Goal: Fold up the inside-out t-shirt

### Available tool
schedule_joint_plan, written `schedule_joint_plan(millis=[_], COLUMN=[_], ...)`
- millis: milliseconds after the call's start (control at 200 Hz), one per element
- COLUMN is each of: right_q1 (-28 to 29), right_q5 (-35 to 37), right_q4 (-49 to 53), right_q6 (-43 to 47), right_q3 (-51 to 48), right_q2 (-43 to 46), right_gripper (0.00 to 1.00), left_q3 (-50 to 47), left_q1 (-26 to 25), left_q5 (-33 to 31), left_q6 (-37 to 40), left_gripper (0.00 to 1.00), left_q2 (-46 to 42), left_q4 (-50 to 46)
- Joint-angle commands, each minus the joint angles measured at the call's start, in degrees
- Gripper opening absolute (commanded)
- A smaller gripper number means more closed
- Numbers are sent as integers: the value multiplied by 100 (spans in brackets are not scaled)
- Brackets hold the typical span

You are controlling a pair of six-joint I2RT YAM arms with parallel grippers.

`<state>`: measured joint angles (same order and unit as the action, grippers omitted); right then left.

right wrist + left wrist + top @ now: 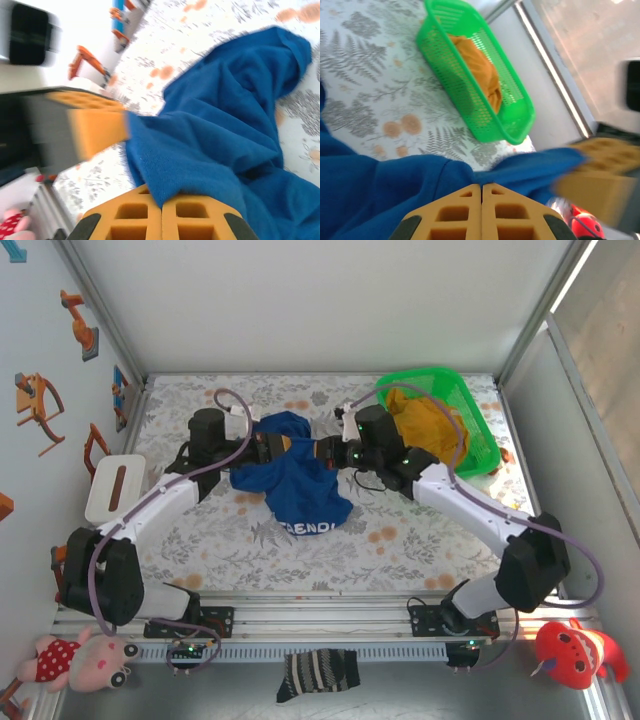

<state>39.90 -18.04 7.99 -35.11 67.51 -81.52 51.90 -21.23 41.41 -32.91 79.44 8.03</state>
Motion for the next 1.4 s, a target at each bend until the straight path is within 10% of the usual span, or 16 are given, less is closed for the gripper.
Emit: schedule_joint_plan(millis=[0, 95, 250, 591, 1392], right_q1=[-3, -4, -8, -126, -123], right_q5=[-401, -446, -353, -327, -393], right_q4=[-9, -78, -154, -445, -562], right_q6=[-159, -242, -258, -416, -503], right_q3=[326, 334, 243, 40, -124], right_q2=[497, 536, 437, 200, 178], right_gripper=[0, 0, 0, 0, 0], left_q3=[234, 321, 98, -490, 116], left_q1=[103, 107, 107, -652, -1224], left_q5=[-383, -542, -892, -1510, -1127], left_q6=[345, 432, 502, 624, 151], left_gripper=[10, 46, 63, 62, 54], left_q2=[310, 362, -134, -1804, -705], left_q4=[-527, -642, -747, -1080, 170])
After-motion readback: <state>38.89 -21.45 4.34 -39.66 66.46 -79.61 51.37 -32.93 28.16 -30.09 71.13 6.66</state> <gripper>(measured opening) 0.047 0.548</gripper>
